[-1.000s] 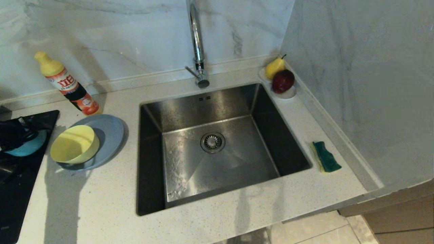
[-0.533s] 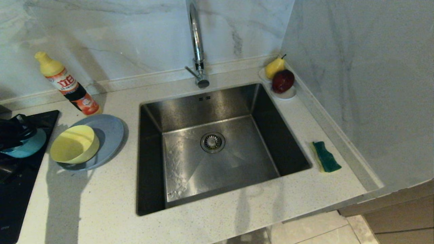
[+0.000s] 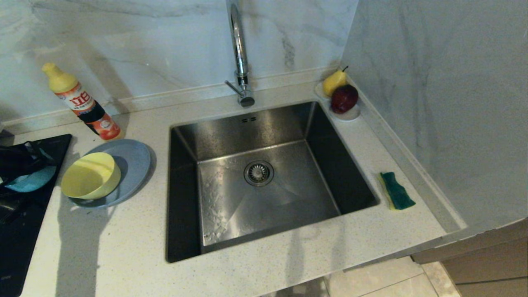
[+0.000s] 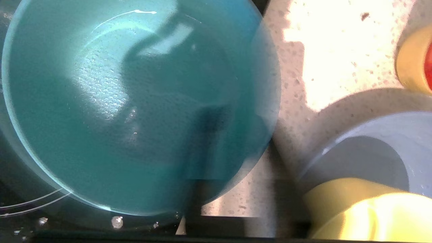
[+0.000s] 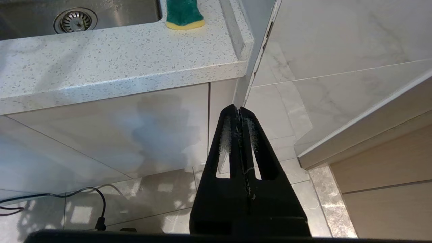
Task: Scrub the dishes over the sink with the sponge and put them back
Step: Place the bowl on the bowl
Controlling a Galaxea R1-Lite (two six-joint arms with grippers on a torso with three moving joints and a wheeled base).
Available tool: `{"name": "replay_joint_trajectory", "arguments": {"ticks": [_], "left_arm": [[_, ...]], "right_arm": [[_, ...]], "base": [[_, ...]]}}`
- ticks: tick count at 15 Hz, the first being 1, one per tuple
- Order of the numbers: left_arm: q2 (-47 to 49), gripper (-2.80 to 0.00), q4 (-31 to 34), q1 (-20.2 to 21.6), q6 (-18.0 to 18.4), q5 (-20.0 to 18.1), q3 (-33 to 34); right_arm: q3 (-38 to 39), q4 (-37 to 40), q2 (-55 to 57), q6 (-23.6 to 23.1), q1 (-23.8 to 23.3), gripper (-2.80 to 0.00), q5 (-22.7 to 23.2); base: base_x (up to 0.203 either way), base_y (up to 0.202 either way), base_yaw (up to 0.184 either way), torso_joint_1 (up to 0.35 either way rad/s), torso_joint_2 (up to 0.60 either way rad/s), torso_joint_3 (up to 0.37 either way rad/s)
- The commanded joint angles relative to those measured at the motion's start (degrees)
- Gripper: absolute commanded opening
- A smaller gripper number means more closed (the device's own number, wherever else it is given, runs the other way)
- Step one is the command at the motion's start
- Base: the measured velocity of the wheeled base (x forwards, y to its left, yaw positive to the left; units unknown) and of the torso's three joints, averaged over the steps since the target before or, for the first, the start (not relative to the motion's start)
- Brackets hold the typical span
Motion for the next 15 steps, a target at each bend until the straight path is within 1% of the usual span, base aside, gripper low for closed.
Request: {"name": "replay_joint_trajectory", "arguments": {"ticks": [1,5,7,8,10,11,13,14,15], "left_arm": [[-0.05,-2.80,0.14,-0.21,0.45,-0.09,0.55],[-2.20,-2.80,0.40,-0.20,0.15,-0.10,0.00],[-5.95,-2.80,2.91,-0.21,0.27,-0.40,0.33],[-8.19,-2.80,4.43,-0.21,0.33,-1.38,0.36],[-13.98,-2.80,7.64,-0.49,0.01,-5.26,0.58],[-16.75,-2.80,9.68,-1.69,-0.14,-6.36,0.62],[-21.30,-2.80,12.95,-5.95,-0.29,-7.07,0.66],[-22.29,-2.80,13.79,-8.35,-0.22,-6.81,0.64],[-22.75,-2.80,14.16,-10.54,-0.19,-5.73,0.70]], "right_arm": [[-0.03,0.01,-0.01,-0.04,0.02,-2.80,0.04],[-0.04,0.01,-0.01,-0.04,0.02,-2.80,0.04],[0.04,0.01,-0.01,-0.04,0.02,-2.80,0.04],[0.04,0.01,-0.01,-0.04,0.02,-2.80,0.04],[-0.03,0.01,-0.01,-0.04,0.02,-2.80,-0.03],[0.01,0.01,-0.01,-0.04,0.02,-2.80,0.00],[-0.01,0.01,-0.01,-0.04,0.02,-2.80,-0.01],[0.01,0.01,-0.10,-0.04,0.02,-2.80,0.02],[0.04,0.01,-0.01,-0.04,0.02,-2.80,-0.02]], "base": [[0.000,0.000,0.000,0.000,0.00,0.000],[0.000,0.000,0.000,0.000,0.00,0.000],[0.000,0.000,0.000,0.000,0.00,0.000],[0.000,0.000,0.000,0.000,0.00,0.000],[0.000,0.000,0.000,0.000,0.00,0.000],[0.000,0.000,0.000,0.000,0.00,0.000],[0.000,0.000,0.000,0.000,0.00,0.000],[0.000,0.000,0.000,0.000,0.00,0.000],[0.000,0.000,0.000,0.000,0.00,0.000]]}}
